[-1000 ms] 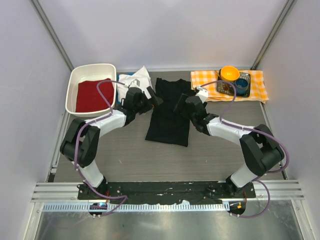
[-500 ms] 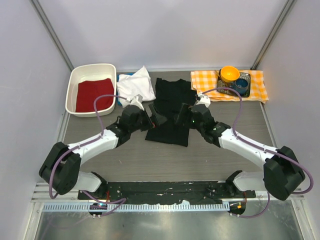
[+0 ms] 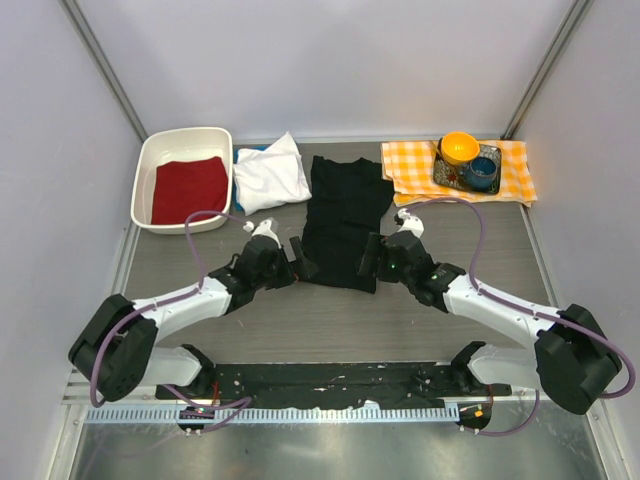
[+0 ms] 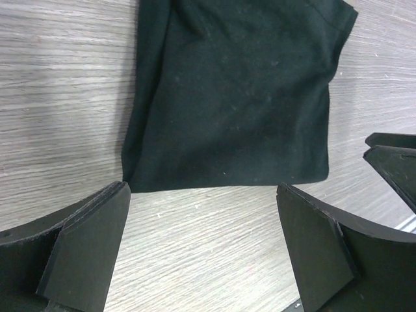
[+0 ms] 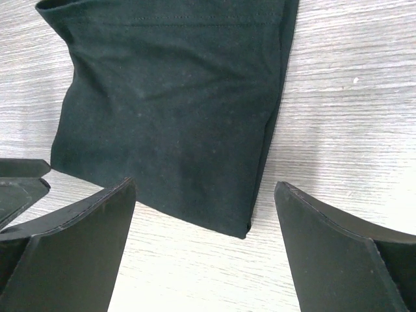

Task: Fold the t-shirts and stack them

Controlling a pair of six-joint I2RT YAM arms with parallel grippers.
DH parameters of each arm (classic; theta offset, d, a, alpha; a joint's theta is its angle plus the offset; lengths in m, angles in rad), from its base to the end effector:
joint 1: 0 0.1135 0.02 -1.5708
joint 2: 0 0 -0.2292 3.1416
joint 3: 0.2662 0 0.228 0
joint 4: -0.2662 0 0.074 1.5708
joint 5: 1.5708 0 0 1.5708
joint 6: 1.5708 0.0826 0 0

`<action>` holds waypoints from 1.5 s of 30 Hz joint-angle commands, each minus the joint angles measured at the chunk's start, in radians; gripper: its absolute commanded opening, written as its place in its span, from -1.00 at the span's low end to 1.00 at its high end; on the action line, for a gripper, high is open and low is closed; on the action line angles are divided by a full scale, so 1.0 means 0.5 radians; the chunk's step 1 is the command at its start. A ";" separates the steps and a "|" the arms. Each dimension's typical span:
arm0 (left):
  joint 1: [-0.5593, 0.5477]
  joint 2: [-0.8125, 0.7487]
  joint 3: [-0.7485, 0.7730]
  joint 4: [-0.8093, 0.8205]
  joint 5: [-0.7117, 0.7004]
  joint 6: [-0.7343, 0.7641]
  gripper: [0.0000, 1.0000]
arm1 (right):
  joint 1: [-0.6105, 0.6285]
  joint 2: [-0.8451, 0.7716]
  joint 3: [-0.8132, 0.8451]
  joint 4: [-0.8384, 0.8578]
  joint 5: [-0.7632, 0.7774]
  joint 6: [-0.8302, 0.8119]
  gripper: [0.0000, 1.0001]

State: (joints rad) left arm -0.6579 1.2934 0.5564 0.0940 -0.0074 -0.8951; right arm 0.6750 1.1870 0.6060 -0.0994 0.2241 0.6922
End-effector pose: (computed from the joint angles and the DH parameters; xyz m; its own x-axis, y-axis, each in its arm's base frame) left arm 0.2265 -0.1742 0.1366 -0.7702 -0.3909 -0.5040 0.0093 0.7832 -0.6217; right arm 0.2231 0.1551 0.1582 -0.6809 0.2521 -0.6876 -0.0517 0.9200 0.3885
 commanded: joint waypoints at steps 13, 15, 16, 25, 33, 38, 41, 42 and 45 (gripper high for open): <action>0.030 0.450 -0.042 0.343 -0.019 0.038 1.00 | 0.009 -0.055 -0.043 0.048 0.027 0.021 0.85; 0.030 0.478 -0.024 0.358 0.003 0.038 0.97 | 0.009 -0.048 -0.049 0.045 0.033 0.024 0.85; 0.033 0.481 -0.018 0.358 0.006 0.035 0.89 | 0.009 -0.048 -0.052 0.048 0.036 0.030 0.81; 0.058 0.356 -0.011 0.303 0.055 0.066 -1.00 | 0.009 0.096 -0.123 0.186 -0.055 0.140 0.39; 0.055 0.352 -0.048 0.330 0.088 0.045 -1.00 | 0.009 0.105 -0.310 0.404 -0.132 0.333 0.47; 0.058 0.358 -0.045 0.340 0.098 0.035 -1.00 | 0.009 0.145 -0.386 0.490 -0.181 0.410 0.48; 0.055 0.368 -0.048 0.346 0.098 0.032 -1.00 | 0.006 0.160 -0.426 0.536 -0.187 0.459 0.47; 0.058 0.365 -0.045 0.346 0.104 0.026 -1.00 | 0.009 0.163 -0.439 0.554 -0.194 0.475 0.43; 0.058 0.362 -0.057 0.355 0.101 0.017 -1.00 | 0.009 0.188 -0.473 0.597 -0.197 0.512 0.34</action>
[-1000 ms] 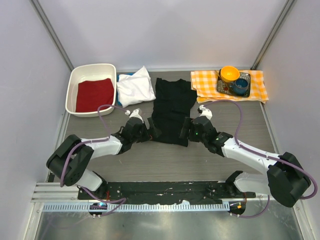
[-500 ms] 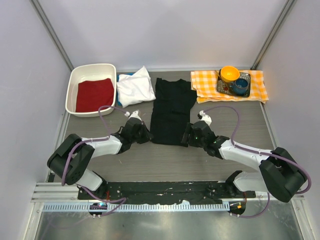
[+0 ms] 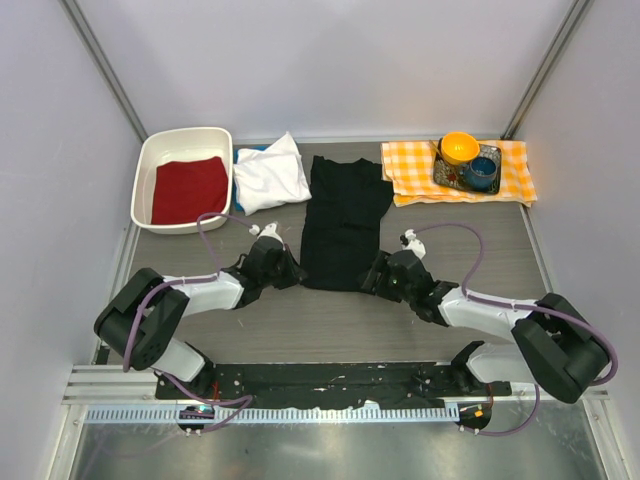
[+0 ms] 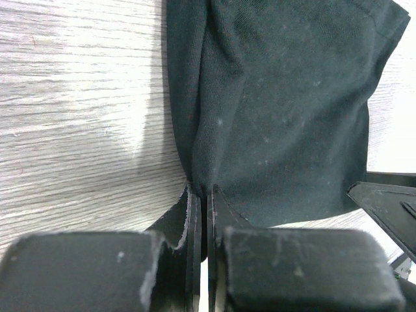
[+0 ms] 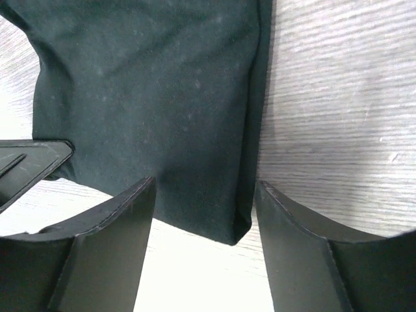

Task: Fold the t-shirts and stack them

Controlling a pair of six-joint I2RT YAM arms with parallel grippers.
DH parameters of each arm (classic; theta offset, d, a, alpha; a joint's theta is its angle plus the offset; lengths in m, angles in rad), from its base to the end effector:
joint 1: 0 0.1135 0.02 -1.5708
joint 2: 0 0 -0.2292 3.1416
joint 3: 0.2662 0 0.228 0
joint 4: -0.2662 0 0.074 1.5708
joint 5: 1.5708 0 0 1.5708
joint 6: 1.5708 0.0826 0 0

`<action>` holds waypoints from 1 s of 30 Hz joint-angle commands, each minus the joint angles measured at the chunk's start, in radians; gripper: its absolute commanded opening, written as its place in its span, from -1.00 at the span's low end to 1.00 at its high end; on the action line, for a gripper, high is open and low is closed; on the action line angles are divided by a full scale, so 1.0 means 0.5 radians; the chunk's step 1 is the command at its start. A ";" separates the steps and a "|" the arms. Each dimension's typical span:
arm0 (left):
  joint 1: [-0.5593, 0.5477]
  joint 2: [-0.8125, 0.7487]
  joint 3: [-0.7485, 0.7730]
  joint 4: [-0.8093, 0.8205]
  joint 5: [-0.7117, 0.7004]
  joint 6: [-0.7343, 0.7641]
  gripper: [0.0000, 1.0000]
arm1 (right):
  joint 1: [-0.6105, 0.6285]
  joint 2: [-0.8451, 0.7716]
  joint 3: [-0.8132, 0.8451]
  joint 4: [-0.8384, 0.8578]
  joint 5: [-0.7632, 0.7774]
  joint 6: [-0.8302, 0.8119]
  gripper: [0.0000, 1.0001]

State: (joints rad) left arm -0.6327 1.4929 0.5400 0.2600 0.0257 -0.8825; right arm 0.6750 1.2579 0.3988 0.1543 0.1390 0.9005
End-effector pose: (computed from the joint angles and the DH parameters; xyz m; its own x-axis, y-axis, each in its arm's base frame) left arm 0.2398 -0.1785 0.0974 -0.7961 -0.3736 -0.4761 -0.0122 0.7964 -0.6047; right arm 0.2080 0.1518 0.1032 -0.7346 0.4061 -0.5436 0.0631 0.8385 0.5412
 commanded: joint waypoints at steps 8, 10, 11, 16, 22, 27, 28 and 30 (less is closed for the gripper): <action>0.007 -0.047 -0.058 0.078 0.037 -0.045 -1.00 | 0.009 0.119 -0.104 0.170 -0.023 0.141 -0.43; 0.004 -0.044 -0.071 0.103 0.065 -0.054 -1.00 | 0.012 0.135 -0.104 0.167 -0.024 0.135 -0.71; 0.004 -0.047 -0.086 0.115 0.077 -0.060 -1.00 | 0.009 0.138 -0.104 0.158 -0.020 0.132 -0.98; -0.100 -0.108 -0.153 0.146 0.035 -0.094 -1.00 | 0.015 0.068 -0.089 0.032 -0.002 0.019 -0.99; -0.360 -0.298 -0.270 0.100 -0.125 -0.220 -1.00 | 0.095 -0.116 -0.003 -0.372 -0.030 -0.141 -0.99; -0.612 -0.516 -0.374 -0.056 -0.355 -0.333 -1.00 | 0.251 -0.322 -0.061 -0.526 -0.048 -0.083 -0.99; -0.649 -0.595 -0.399 -0.075 -0.386 -0.382 -1.00 | 0.327 -0.371 -0.107 -0.529 -0.048 -0.056 -0.99; -0.750 -0.663 -0.460 -0.142 -0.493 -0.431 -1.00 | 0.414 -0.508 -0.156 -0.533 0.010 0.036 -0.99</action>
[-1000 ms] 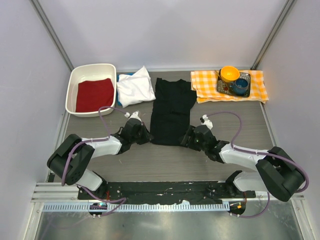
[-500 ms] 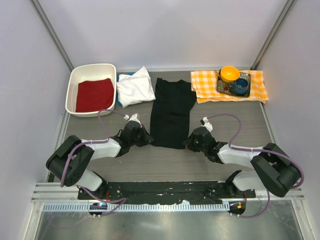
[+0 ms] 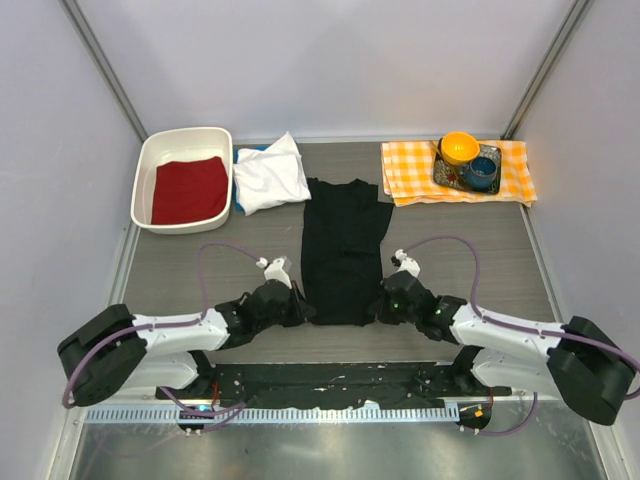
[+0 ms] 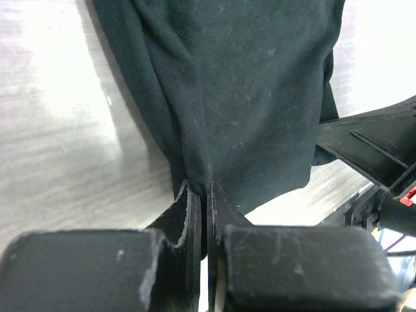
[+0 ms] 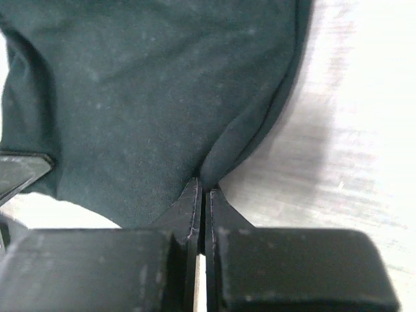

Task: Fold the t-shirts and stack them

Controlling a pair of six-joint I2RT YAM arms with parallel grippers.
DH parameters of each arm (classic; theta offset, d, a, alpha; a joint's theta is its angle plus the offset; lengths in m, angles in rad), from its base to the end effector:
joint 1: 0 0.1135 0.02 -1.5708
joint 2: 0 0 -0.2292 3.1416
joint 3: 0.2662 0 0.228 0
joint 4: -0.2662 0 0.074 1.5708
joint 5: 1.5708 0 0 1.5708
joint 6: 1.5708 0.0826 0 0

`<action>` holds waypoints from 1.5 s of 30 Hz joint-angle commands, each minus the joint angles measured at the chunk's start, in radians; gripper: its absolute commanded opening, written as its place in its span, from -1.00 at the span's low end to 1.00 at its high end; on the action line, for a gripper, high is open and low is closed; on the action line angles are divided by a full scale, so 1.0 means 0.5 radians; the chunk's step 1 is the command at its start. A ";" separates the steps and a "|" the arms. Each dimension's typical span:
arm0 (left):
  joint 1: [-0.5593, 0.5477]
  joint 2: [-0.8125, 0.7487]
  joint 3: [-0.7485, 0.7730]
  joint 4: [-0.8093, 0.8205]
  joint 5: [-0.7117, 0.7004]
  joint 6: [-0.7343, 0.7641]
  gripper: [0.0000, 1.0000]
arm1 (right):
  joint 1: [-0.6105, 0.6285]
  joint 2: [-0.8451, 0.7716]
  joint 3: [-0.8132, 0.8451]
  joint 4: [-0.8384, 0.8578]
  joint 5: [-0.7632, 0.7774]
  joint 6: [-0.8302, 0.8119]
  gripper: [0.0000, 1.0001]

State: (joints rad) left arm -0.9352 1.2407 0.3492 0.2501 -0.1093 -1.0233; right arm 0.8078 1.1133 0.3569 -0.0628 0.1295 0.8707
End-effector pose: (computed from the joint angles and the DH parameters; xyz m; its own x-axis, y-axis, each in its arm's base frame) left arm 0.1590 -0.2004 0.1035 -0.8236 -0.3133 -0.4728 0.0861 0.7549 -0.6502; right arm 0.1642 0.1562 0.0979 -0.8268 0.2326 -0.5121 -0.0364 0.8864 0.4614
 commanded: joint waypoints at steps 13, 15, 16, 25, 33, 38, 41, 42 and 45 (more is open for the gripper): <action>-0.835 -0.392 0.059 -0.420 -0.720 -0.343 -1.00 | 0.722 -0.425 0.068 -0.273 0.510 0.219 -0.99; -0.848 -0.475 0.190 -0.549 -0.760 -0.261 -1.00 | 0.744 -0.472 0.194 -0.341 0.587 0.176 -0.99; -0.848 -0.499 0.243 -0.610 -0.845 -0.218 -1.00 | 0.747 -0.484 0.237 -0.408 0.658 0.127 -0.99; -0.490 -0.585 0.664 -0.853 -0.892 0.310 -1.00 | 0.728 -0.288 0.618 -0.430 1.038 -0.121 -0.98; -0.084 -0.408 0.725 -0.589 -0.638 0.473 -1.00 | 0.275 -0.082 0.697 -0.215 0.873 -0.287 -0.99; -0.019 -0.303 0.725 -0.467 -0.536 0.442 -1.00 | 0.130 -0.045 0.716 -0.184 0.744 -0.352 -0.99; -0.019 -0.315 0.689 -0.445 -0.432 0.366 -1.00 | 0.133 -0.094 0.649 -0.197 0.637 -0.324 -0.99; -0.019 -0.331 0.670 -0.442 -0.401 0.335 -1.00 | 0.130 -0.116 0.630 -0.206 0.594 -0.300 -0.99; -0.038 -0.407 0.557 -0.405 -0.309 0.218 -1.00 | 0.151 -0.189 0.557 -0.258 0.441 -0.254 -0.99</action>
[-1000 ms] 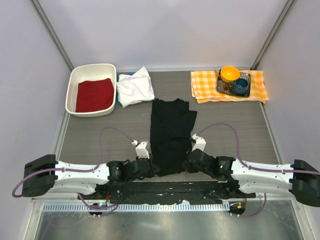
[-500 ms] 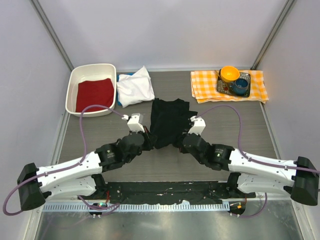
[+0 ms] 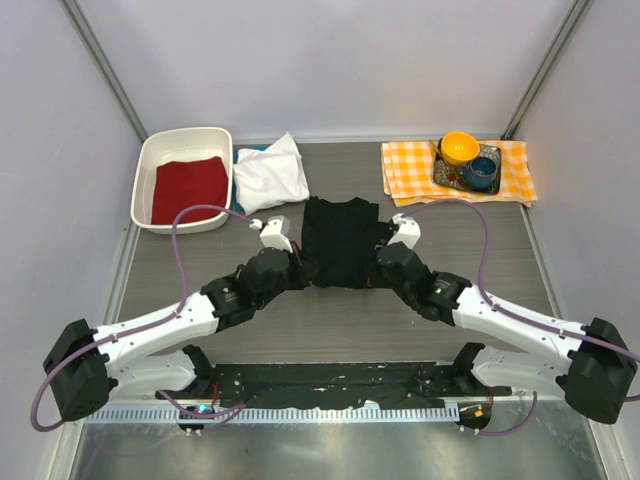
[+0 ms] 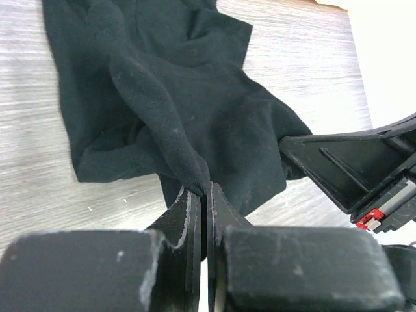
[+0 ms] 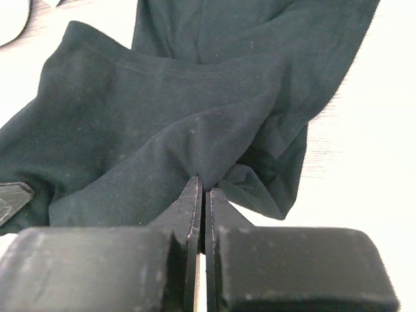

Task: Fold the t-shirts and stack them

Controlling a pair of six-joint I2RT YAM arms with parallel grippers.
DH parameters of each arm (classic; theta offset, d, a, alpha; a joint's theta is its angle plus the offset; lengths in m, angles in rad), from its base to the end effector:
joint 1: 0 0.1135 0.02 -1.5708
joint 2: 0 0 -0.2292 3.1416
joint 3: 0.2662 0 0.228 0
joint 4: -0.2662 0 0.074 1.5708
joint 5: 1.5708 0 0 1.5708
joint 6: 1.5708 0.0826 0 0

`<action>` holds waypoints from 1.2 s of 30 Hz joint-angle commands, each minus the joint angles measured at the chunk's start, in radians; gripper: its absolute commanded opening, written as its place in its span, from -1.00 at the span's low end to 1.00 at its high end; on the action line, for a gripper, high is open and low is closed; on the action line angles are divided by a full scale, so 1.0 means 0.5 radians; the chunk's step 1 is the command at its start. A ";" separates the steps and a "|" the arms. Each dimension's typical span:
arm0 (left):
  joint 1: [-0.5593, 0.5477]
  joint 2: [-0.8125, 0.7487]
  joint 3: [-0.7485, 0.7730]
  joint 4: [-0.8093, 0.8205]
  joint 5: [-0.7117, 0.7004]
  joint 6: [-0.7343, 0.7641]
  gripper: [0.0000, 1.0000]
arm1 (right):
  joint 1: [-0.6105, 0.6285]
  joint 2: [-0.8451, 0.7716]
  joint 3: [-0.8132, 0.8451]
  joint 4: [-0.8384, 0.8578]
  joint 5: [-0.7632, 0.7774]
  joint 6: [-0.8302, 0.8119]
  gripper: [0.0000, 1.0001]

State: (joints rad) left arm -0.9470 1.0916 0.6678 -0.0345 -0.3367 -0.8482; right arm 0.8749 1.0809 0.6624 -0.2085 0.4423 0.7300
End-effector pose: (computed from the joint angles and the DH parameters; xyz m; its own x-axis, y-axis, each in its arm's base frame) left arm 0.1832 -0.2079 0.2139 -0.6157 -0.3564 -0.7027 0.1984 0.7930 -0.5760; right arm 0.1925 0.1753 0.1939 -0.5947 0.2282 -0.7709 -0.1005 0.9303 0.3529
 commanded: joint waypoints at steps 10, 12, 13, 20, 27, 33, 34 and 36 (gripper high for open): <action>-0.238 -0.462 -0.495 0.072 -0.008 -0.414 -1.00 | 0.324 -0.336 -0.171 -0.184 -0.133 0.200 -0.99; -0.293 -0.505 -0.544 0.072 -0.057 -0.448 -1.00 | 0.355 -0.364 -0.168 -0.218 -0.096 0.234 -0.99; -0.309 -0.532 -0.562 0.027 -0.069 -0.475 -0.99 | 0.370 -0.370 -0.168 -0.227 -0.084 0.243 -0.99; -0.336 -0.475 -0.511 0.048 -0.103 -0.418 -1.00 | 0.410 -0.382 -0.126 -0.246 0.011 0.277 -0.99; -0.254 -0.297 -0.207 -0.051 -0.177 -0.212 -1.00 | 0.407 -0.291 0.056 -0.304 0.315 0.191 -0.98; -0.073 -0.156 -0.087 0.032 -0.048 -0.117 -1.00 | 0.330 -0.131 0.148 -0.203 0.346 0.102 -0.99; -0.054 -0.134 -0.075 0.047 -0.036 -0.102 -1.00 | 0.270 -0.119 0.148 -0.188 0.333 0.093 -0.99; 0.019 -0.103 -0.056 0.057 0.016 -0.095 -1.00 | 0.193 -0.088 0.145 -0.135 0.254 0.071 -0.98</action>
State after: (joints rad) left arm -0.9833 1.0149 0.5892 -0.0566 -0.3630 -0.9401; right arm 1.0317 1.0172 0.6949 -0.3553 0.5591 0.7998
